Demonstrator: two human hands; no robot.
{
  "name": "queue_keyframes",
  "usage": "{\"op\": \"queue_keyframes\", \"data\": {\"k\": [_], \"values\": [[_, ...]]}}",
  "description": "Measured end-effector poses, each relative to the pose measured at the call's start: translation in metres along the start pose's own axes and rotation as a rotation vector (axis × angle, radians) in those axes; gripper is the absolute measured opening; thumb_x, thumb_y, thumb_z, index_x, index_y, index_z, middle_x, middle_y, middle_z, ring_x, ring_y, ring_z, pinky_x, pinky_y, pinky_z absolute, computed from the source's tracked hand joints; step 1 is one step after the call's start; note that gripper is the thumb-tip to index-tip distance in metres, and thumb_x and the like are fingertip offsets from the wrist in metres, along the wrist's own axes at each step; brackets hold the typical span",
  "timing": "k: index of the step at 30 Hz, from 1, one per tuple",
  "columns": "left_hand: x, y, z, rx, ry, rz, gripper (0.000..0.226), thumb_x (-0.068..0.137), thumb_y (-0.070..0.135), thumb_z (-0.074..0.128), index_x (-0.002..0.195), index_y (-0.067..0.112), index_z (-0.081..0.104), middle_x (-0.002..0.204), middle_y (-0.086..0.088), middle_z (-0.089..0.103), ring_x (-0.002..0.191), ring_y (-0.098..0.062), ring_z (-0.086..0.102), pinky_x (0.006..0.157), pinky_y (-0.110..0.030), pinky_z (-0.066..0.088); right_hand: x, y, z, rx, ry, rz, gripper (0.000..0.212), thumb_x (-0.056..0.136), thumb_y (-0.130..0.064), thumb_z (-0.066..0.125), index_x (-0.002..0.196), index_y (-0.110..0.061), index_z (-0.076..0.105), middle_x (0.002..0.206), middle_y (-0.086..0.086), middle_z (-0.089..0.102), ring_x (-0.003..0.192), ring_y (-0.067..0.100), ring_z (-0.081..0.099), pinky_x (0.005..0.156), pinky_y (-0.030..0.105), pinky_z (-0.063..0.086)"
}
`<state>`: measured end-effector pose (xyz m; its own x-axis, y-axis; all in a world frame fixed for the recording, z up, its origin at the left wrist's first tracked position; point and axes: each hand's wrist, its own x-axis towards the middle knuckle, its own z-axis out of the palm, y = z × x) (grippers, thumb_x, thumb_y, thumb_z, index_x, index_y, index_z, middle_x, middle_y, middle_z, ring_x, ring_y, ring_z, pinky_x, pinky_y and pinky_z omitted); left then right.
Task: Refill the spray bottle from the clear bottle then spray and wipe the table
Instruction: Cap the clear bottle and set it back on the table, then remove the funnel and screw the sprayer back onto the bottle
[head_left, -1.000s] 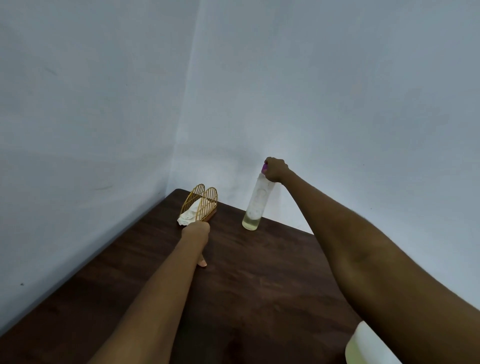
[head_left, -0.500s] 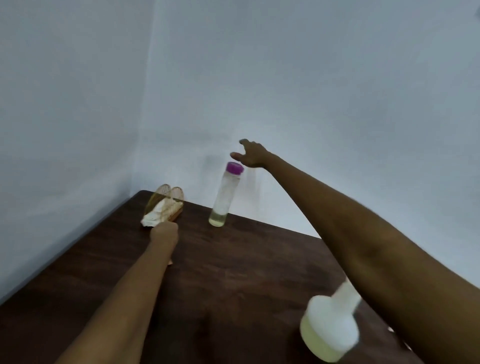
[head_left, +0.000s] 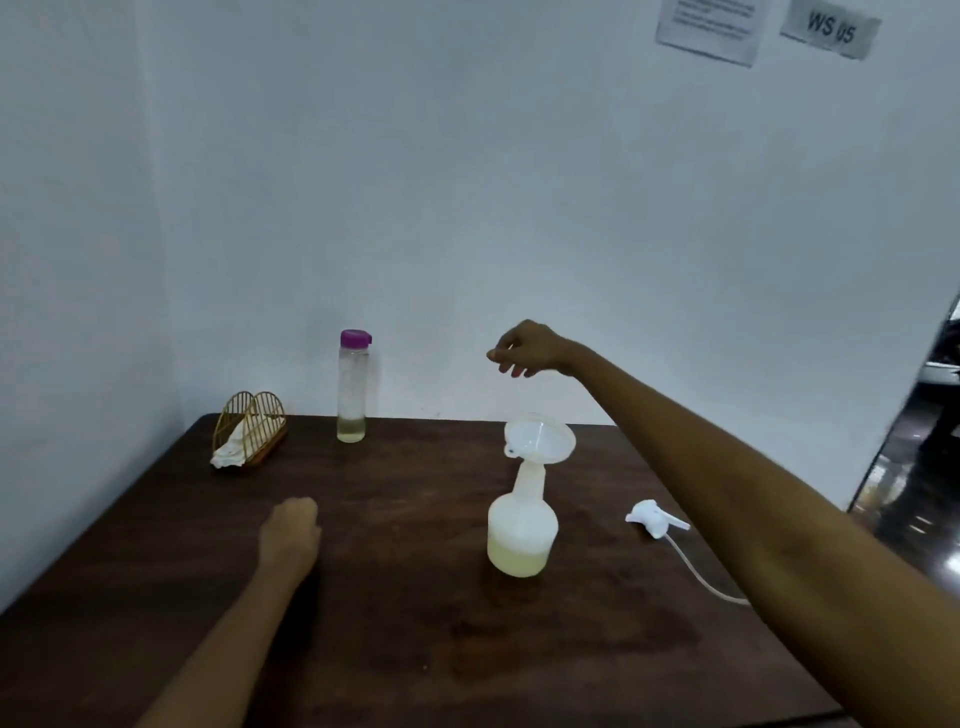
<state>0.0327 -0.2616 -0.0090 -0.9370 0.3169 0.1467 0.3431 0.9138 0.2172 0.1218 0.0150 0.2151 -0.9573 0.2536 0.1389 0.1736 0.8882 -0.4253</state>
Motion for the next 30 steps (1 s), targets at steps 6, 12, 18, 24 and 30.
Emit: {"op": "queue_keyframes", "data": {"k": [6,12,18,24,30], "values": [[-0.049,0.079,0.004,-0.251,-0.03,0.167,0.056,0.095,0.041,0.05,0.14,0.009,0.042,0.139,-0.009,0.048,0.131,-0.021,0.042,0.105,-0.029,0.037,-0.068,-0.001,0.026,-0.191,0.291,-0.244,0.041,0.09,-0.047,0.056,0.094,-0.009,0.072,0.089,0.009,0.071,0.087,0.022,0.064,0.073,0.027,0.042],[-0.071,0.141,-0.005,-0.407,-0.242,0.28,0.089,0.09,0.05,0.054,0.153,0.009,0.006,0.158,-0.015,0.016,0.147,-0.031,0.014,0.118,-0.041,0.019,-0.103,0.01,0.062,-0.638,0.133,-0.42,0.055,0.084,-0.053,0.06,0.112,-0.006,0.066,0.108,0.01,0.06,0.107,0.023,0.051,0.072,0.03,0.04],[-0.076,0.174,-0.011,-0.486,-0.232,0.304,0.084,0.09,0.047,0.056,0.151,0.005,0.016,0.156,-0.014,0.025,0.142,-0.029,0.028,0.116,-0.04,0.028,-0.12,0.039,0.047,-0.624,0.162,-0.385,0.039,0.098,-0.034,0.045,0.128,-0.013,0.057,0.116,0.01,0.063,0.113,0.024,0.055,0.08,0.033,0.045],[-0.075,0.201,-0.001,-0.51,-0.146,0.346,0.07,0.087,0.037,0.064,0.142,0.006,0.034,0.143,-0.01,0.044,0.131,-0.025,0.043,0.107,-0.034,0.037,-0.13,0.041,0.067,-0.503,0.113,-0.338,0.053,0.093,-0.048,0.048,0.141,-0.024,0.041,0.117,0.013,0.065,0.107,0.029,0.061,0.085,0.036,0.048],[-0.072,0.199,0.004,-0.346,-0.152,0.326,0.069,0.091,0.04,0.057,0.146,0.009,0.029,0.15,-0.007,0.036,0.136,-0.024,0.037,0.112,-0.037,0.034,-0.128,0.048,0.077,-0.471,0.293,-0.316,0.035,0.099,-0.035,0.041,0.126,-0.017,0.055,0.105,0.013,0.068,0.093,0.029,0.065,0.071,0.031,0.044]]}}
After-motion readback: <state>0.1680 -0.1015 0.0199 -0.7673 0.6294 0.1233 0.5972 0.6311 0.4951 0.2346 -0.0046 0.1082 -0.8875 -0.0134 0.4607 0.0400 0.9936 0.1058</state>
